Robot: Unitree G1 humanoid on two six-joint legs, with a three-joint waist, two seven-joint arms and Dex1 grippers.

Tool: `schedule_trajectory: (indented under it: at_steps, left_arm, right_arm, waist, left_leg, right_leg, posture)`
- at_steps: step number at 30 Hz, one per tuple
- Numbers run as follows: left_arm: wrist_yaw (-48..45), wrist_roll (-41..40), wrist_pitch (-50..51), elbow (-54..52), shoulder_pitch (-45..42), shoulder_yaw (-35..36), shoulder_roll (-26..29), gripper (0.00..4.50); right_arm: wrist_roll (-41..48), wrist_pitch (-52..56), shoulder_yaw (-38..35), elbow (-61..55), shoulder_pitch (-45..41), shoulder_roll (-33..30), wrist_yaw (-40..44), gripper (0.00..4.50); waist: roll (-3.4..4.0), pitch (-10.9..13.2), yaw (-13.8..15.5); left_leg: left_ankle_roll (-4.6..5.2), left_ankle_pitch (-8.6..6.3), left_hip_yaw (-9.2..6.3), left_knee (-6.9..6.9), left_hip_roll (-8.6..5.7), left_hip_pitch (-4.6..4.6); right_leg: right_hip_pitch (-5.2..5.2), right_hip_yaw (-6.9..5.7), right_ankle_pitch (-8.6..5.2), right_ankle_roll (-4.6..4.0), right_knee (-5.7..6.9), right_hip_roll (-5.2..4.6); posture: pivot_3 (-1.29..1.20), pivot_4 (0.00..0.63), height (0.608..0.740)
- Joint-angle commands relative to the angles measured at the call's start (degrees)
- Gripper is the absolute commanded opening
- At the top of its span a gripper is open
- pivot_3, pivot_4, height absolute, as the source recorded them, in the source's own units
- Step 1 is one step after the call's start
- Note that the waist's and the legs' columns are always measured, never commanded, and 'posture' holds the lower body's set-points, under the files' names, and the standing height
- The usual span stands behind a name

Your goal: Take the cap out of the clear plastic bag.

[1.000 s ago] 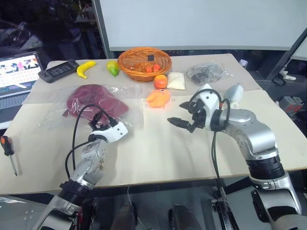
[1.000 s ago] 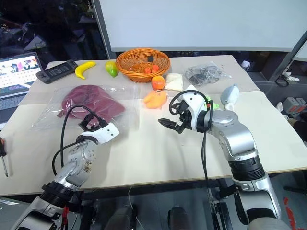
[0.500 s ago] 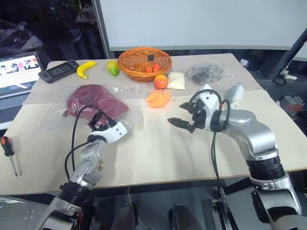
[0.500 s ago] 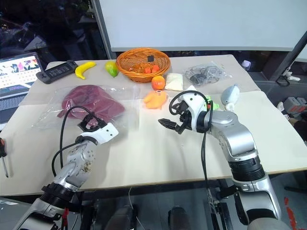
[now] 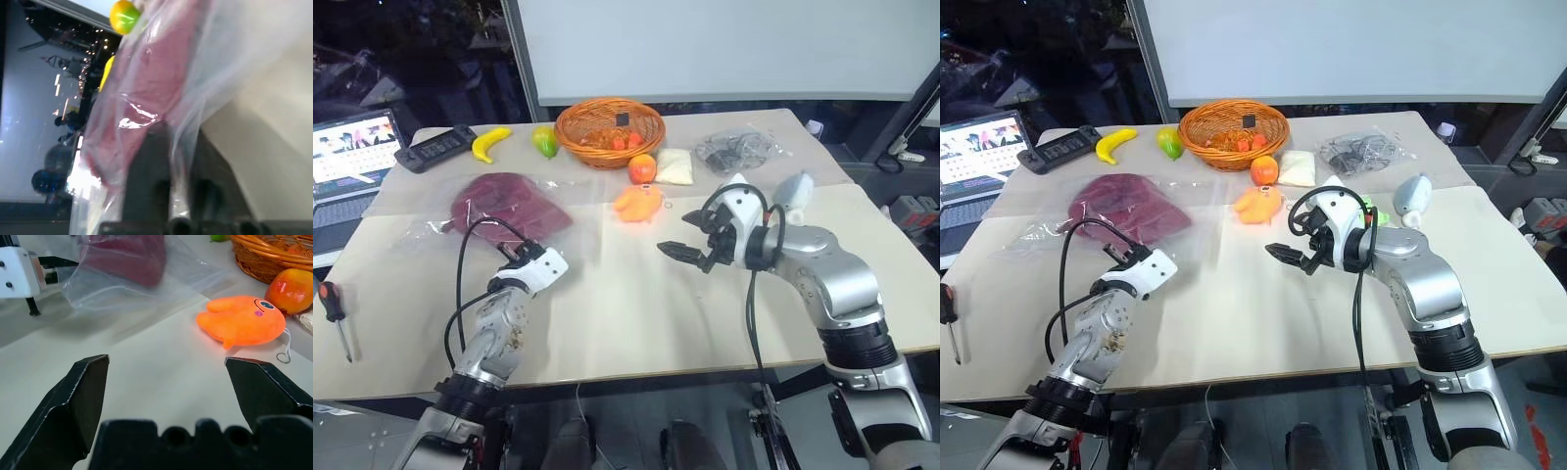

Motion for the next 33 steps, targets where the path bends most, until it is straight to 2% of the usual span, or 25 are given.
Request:
schedule_trajectory:
  at_steps: [1, 4, 7, 12, 18, 23, 27, 30, 32, 33]
  left_arm:
    - [-1.5, -0.1, 1.3, 4.7, 3.0, -0.8, -0.5, 0.02]
    - [-0.9, 0.0, 0.6, 4.1, 3.2, -0.4, -0.7, 0.02]
    - [0.6, 0.8, -6.6, 2.5, 3.3, -1.4, 1.1, 0.02]
    - [6.1, 5.8, -31.0, 1.4, 5.1, -5.6, 12.4, 0.02]
    - [15.7, 10.6, -61.2, 8.8, 6.3, -7.4, 28.6, 0.02]
    - [22.4, 12.3, -76.6, 12.4, 6.0, -5.7, 35.0, 0.02]
    - [27.2, 11.8, -95.8, 18.9, 6.4, -4.4, 41.2, 0.02]
    - [27.3, 13.2, -101.6, 27.9, 2.0, -4.6, 42.9, 0.02]
    - [27.3, 16.1, -101.3, 35.7, -2.7, -5.2, 43.0, 0.02]
    - [27.9, 18.8, -96.6, 41.0, -6.5, -6.2, 42.5, 0.02]
  right_arm:
    - [0.5, -0.9, -1.5, -1.5, -0.3, -0.5, 0.2, 4.5]
    - [0.4, -0.9, -1.4, -1.4, -0.4, -0.4, 0.2, 4.5]
    - [0.3, -1.0, -1.2, -1.3, -0.6, -0.2, 0.1, 4.5]
    - [0.3, -1.0, -0.8, -0.7, -1.9, 1.1, -0.4, 4.5]
    - [-0.3, -1.9, 0.0, 0.5, -3.6, 2.4, -0.2, 4.5]
    - [-0.8, -2.0, 0.4, 0.8, -4.1, 2.8, -0.5, 4.5]
    - [-1.2, -2.2, 0.7, 1.0, -4.2, 3.4, -0.8, 4.5]
    - [-1.9, -2.5, 1.1, 1.0, -3.8, 3.5, -0.7, 4.5]
    - [-2.1, -2.6, 1.3, 1.0, -3.6, 3.6, -0.7, 4.5]
    - [-2.1, -2.6, 1.3, 0.9, -3.5, 3.7, -0.7, 4.5]
  waist:
    - [0.01, 0.0, 0.0]
    - [0.02, 0.0, 0.1]
    - [0.01, 0.0, 0.0]
    - [-0.19, 0.1, 0.1]
    - [-0.33, 0.1, 0.4]
    - [-0.47, 0.2, 0.6]
    - [-0.71, 0.3, 0.9]
    - [-0.7, 0.4, 1.2]
    - [-0.74, 0.4, 1.6]
    - [-0.74, 0.4, 1.7]
  left_leg:
    - [0.0, 0.0, 0.0, 0.0, 0.0, 0.0]
    - [0.0, 0.0, 0.0, -0.02, 0.0, 0.0]
    - [0.0, 0.0, 0.0, -0.03, 0.0, -0.01]
    - [-0.01, -0.01, 0.03, -0.15, 0.02, -0.12]
    - [-0.01, -0.01, 0.06, -0.12, -0.12, -1.25]
    - [0.03, -0.05, 0.12, -0.14, -0.16, -1.37]
    - [0.03, -0.05, 0.13, -0.11, -0.09, -1.39]
    - [0.03, -0.05, 0.19, -0.11, -0.08, -1.39]
    - [0.03, -0.04, 0.23, -0.08, -0.05, -1.39]
    - [0.03, -0.04, 0.23, -0.05, -0.02, -1.39]
  right_leg:
    - [0.0, 0.01, 0.0, 0.0, 0.0, 0.0]
    - [0.0, 0.01, 0.0, 0.0, -0.02, 0.0]
    - [-0.01, 0.01, -0.01, -0.01, -0.03, 0.0]
    - [-0.14, 0.05, -0.02, -0.04, -0.18, -0.02]
    - [-1.14, 0.04, 0.23, -0.31, -0.24, -0.23]
    - [-1.21, -0.03, 0.25, -0.29, -0.3, -0.31]
    - [-1.23, -0.1, 0.26, -0.3, -0.3, -0.29]
    - [-1.25, -0.1, 0.27, -0.32, -0.3, -0.3]
    - [-1.26, -0.15, 0.27, -0.32, -0.25, -0.27]
    - [-1.25, -0.2, 0.26, -0.3, -0.24, -0.23]
  posture:
    - [0.0, 0.15, 0.74]
    - [0.0, 0.15, 0.74]
    - [0.0, 0.15, 0.74]
    - [0.0, 0.15, 0.74]
    - [0.0, 0.15, 0.74]
    - [0.0, 0.15, 0.74]
    - [0.0, 0.15, 0.74]
    - [0.0, 0.15, 0.74]
    - [0.0, 0.15, 0.74]
    - [0.0, 0.15, 0.74]
